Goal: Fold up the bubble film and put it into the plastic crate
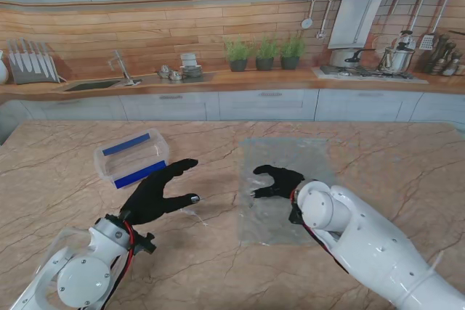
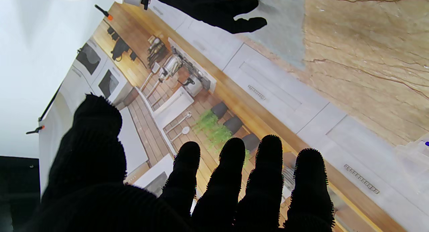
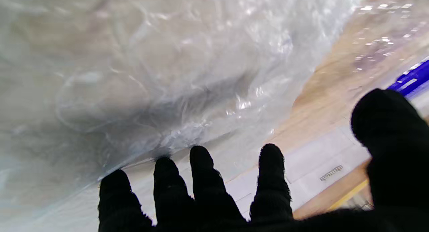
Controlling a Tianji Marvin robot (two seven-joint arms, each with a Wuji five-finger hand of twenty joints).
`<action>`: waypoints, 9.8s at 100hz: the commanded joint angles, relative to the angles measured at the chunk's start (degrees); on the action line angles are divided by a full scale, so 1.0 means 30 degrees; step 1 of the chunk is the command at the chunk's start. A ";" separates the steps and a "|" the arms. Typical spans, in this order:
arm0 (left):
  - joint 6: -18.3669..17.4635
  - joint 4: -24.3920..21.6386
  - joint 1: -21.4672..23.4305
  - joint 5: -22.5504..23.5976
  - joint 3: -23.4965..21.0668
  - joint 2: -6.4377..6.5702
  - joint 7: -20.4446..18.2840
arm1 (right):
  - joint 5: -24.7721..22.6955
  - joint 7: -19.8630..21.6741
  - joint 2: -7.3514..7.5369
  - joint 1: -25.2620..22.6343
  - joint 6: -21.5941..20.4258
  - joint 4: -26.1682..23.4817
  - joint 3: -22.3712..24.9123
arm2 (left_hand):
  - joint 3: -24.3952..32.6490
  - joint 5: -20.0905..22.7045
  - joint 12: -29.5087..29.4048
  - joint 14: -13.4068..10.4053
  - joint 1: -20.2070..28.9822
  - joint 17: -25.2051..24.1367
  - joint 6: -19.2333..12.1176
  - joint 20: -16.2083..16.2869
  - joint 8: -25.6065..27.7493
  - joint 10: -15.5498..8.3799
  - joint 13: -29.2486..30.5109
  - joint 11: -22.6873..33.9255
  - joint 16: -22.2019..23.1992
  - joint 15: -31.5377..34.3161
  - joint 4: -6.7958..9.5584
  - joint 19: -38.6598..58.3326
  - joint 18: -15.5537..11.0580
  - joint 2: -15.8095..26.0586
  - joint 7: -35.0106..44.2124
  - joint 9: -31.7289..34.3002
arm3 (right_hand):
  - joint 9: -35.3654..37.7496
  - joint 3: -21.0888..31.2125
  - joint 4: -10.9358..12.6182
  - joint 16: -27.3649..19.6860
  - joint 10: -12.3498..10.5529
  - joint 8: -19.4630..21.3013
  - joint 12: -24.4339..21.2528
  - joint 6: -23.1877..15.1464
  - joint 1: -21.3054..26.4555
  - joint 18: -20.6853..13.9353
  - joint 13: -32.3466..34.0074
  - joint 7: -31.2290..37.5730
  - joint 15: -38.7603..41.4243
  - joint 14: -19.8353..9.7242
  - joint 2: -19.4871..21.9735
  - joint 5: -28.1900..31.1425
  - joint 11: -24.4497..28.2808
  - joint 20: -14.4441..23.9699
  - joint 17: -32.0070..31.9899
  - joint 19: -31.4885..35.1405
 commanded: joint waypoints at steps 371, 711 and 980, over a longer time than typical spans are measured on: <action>0.8549 1.3227 -1.4665 0.5289 1.2512 -0.1148 0.1940 | -0.9460 -0.6496 -0.0107 -0.2570 -0.4168 -0.1024 0.2664 | 0.9680 0.1205 1.3500 -0.1746 -0.0463 0.0468 -0.1543 0.8683 0.1120 -0.1655 0.0796 1.1502 1.2988 1.3793 -0.0248 1.3487 -0.1161 -0.2893 0.2942 -0.0373 | 0.2836 -0.0636 0.0222 1.1513 0.0339 0.3363 0.8225 0.3085 0.2252 -0.5684 0.6896 0.3103 2.0660 -0.1961 0.0330 0.2095 1.4663 0.5251 0.6916 2.4600; 0.8980 1.4999 -1.3708 0.1286 1.1181 -0.3164 0.6081 | -0.3635 -0.6971 -0.1762 0.1039 -0.0795 0.2573 0.1153 | 1.3599 0.5475 0.8017 0.0144 0.3394 0.6660 -0.0552 0.7917 0.5299 -0.1046 0.8116 0.9325 0.5577 1.2329 -0.1866 1.7575 0.0543 -0.4212 1.4091 0.9965 | 1.3864 0.3277 -0.2522 0.9768 -0.1206 0.3777 0.3933 -0.1073 0.9807 -0.3617 1.1133 1.0048 1.8658 -0.1205 0.1020 1.1631 1.1669 0.3988 0.8271 2.3718; 0.3287 1.0413 -0.9145 1.5468 0.8974 0.1474 1.1060 | -1.4012 -1.1967 0.0839 -0.6545 -0.9795 -0.0349 0.6379 | 1.4767 0.3973 0.4858 -0.1824 -0.0093 0.0649 -0.2780 0.4326 0.3884 -0.2490 0.0997 0.8390 0.4234 0.7461 -0.2475 1.2175 -0.1149 -0.6496 1.8469 0.1793 | 1.1109 0.3309 -0.2488 0.7890 -0.2598 0.2351 0.3834 -0.2108 0.6639 -0.3672 0.8838 1.0882 1.4643 -0.3210 -0.1279 0.8530 1.0496 0.2504 0.6139 1.8948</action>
